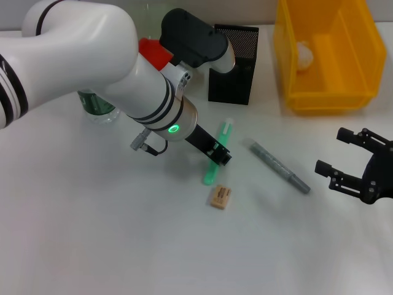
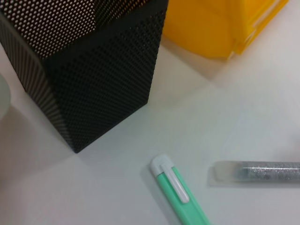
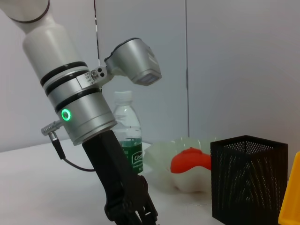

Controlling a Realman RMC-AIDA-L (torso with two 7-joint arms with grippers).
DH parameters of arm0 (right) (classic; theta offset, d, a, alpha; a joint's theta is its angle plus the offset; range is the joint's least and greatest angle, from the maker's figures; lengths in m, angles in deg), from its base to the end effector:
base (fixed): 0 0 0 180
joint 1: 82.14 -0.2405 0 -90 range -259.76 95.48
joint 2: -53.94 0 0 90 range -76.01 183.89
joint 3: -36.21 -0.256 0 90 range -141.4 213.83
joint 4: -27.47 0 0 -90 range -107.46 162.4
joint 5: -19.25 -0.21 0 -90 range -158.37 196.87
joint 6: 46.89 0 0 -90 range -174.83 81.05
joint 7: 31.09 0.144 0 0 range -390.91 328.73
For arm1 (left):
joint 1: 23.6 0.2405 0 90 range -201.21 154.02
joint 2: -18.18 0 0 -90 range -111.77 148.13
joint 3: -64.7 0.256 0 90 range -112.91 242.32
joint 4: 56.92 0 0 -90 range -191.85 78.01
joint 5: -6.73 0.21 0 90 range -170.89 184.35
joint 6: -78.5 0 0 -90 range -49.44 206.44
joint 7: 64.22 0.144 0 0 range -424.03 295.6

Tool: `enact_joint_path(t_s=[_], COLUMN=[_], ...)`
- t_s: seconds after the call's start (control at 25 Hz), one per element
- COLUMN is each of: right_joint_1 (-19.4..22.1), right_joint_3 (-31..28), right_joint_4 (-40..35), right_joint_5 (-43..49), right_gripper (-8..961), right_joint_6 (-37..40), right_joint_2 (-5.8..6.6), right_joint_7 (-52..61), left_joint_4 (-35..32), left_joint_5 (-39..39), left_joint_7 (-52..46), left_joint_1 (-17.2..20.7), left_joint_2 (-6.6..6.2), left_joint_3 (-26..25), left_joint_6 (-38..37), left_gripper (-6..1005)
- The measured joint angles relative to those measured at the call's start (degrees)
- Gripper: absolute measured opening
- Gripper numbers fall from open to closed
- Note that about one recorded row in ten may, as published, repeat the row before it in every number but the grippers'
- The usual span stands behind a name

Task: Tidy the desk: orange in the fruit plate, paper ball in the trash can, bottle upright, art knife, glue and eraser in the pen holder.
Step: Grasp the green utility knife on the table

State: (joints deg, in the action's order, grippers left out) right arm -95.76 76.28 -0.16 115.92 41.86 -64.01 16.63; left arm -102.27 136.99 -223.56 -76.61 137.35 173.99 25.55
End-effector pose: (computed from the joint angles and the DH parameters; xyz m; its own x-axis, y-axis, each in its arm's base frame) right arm 0.3374 0.2500 0.0039 0.7846 -0.1127 -0.6097 -0.4510 -0.7786 -0.4364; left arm -0.1355 0.3810 -0.1298 0.7893 0.5951 -0.1511 0.5038 -0.7684 -0.3948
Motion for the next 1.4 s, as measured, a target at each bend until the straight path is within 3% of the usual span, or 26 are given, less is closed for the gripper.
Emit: enact_joint_path(t_s=[0.36, 0.8, 1.4], right_joint_1=[0.0, 0.0, 0.0], right_joint_3=[-0.3, -0.4, -0.4], right_joint_4=[-0.1, -0.2, -0.1], right_joint_5=[0.0, 0.0, 0.0], right_gripper=[804, 804, 805], right_joint_6=[0.3, 0.4, 0.7], right_joint_2=[-0.15, -0.18, -0.18], right_joint_7=[0.0, 0.0, 0.1], left_joint_4=[0.0, 0.0, -0.2], left_joint_5=[0.0, 0.1, 0.1], left_joint_7=[0.2, 0.2, 0.3], left_joint_1=[-0.3, -0.3, -0.3], left_joint_2=[0.0, 0.0, 0.0], left_joint_3=[0.1, 0.0, 0.0], left_joint_6=[-0.5, -0.7, -1.5], left_gripper=[320, 321, 248])
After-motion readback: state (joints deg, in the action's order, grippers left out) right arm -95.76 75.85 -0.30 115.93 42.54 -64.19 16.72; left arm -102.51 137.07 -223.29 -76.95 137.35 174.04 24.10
